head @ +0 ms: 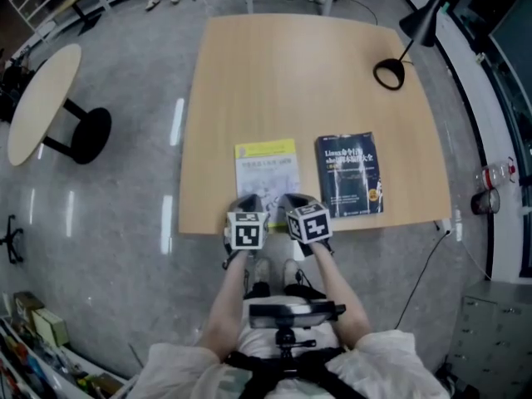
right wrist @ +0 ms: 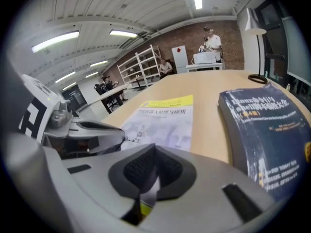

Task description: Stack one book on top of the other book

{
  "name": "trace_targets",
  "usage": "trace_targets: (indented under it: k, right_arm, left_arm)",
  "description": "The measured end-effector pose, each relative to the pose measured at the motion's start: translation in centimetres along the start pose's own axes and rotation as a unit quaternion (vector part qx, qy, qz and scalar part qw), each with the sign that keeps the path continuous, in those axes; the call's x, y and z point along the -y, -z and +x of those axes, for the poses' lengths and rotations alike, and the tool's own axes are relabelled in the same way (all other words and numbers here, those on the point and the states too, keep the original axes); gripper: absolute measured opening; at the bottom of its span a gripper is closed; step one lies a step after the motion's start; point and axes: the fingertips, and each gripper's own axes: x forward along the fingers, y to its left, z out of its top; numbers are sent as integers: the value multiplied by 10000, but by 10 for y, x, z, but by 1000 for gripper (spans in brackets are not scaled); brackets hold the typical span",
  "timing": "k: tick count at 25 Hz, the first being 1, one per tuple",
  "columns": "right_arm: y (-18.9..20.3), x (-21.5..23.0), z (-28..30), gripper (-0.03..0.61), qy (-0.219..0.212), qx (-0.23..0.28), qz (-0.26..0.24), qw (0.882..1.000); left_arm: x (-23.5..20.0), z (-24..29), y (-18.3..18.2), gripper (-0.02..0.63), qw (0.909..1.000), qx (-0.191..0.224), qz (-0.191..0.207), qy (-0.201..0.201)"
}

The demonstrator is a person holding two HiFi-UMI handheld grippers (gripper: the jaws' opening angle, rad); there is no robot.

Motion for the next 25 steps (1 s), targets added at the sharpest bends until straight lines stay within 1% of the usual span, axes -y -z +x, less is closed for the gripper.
trace_targets:
  k: [2, 4, 7, 10, 14, 19, 25]
  right_arm:
    - [2, 0, 4, 2, 34, -217, -24, 9998]
    - [5, 0, 6, 2, 92, -335, -6, 9994]
    - [5, -1, 6, 2, 94, -267, -70, 9996]
    - [5, 0, 3, 3, 31, -171, -22, 9998]
    - [7, 1, 2, 2, 32, -283, 52, 9996]
    - [9, -2, 1, 3, 71, -272, 76, 9996]
    - [23, -10, -10, 3, 32, -262, 110, 9996]
  left_arm:
    - [3, 5, 3, 9, 9997, -172, 180, -74]
    - [3, 6, 7, 9, 9995, -240, 211, -86]
    - [-3, 6, 7, 9, 9994, -322, 141, -22]
    - [-4, 4, 6, 9, 9994, -341, 92, 41]
    - [-2, 5, 6, 9, 9993, -372, 49, 69]
    - [-4, 2, 10, 9, 9990, -445, 23, 28]
    - [3, -10, 24, 9, 9989, -467, 25, 47]
